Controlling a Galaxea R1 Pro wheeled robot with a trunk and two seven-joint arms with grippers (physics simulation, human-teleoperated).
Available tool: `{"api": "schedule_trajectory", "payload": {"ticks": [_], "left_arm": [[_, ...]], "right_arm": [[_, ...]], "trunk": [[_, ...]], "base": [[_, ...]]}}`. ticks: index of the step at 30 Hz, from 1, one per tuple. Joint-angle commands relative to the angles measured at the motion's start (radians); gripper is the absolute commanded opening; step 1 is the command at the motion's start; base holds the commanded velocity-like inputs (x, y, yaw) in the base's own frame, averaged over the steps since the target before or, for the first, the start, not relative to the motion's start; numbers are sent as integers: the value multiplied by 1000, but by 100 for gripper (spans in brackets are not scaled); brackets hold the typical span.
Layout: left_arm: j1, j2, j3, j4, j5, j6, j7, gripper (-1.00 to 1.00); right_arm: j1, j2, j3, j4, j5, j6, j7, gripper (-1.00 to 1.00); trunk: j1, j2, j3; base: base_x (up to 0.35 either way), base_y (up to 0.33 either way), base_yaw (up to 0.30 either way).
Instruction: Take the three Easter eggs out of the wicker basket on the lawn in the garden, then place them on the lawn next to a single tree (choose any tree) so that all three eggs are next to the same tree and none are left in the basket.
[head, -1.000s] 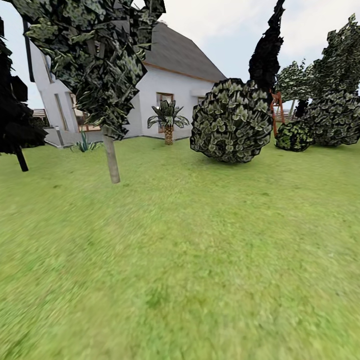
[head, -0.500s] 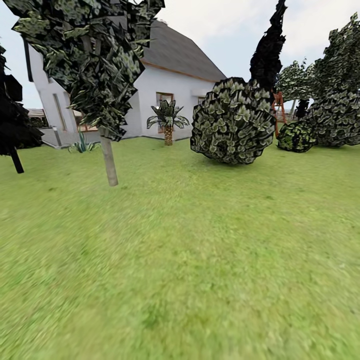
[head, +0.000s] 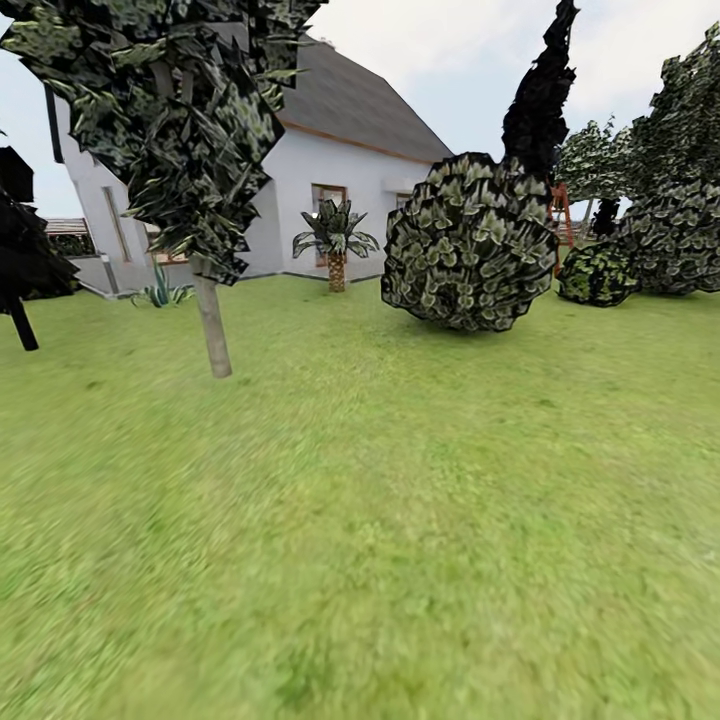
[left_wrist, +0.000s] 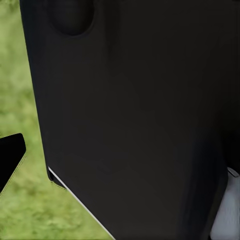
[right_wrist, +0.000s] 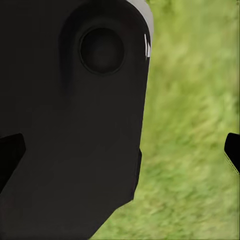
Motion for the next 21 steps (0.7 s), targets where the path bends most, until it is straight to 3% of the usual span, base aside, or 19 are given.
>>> {"api": "schedule_trajectory", "payload": {"ticks": [1,21], "left_arm": [[1,0,0,-2,-1,-1,1,100],[1,-1,-1,-1,-1,0,1,100]], "right_arm": [[-1,3,0,3,5,0,0,100],[-1,-8,0,4,5,-1,0,100]], "trunk": [[1,0,-1],[1,0,-1]], "base": [[334,0,0],[333,0,0]]}}
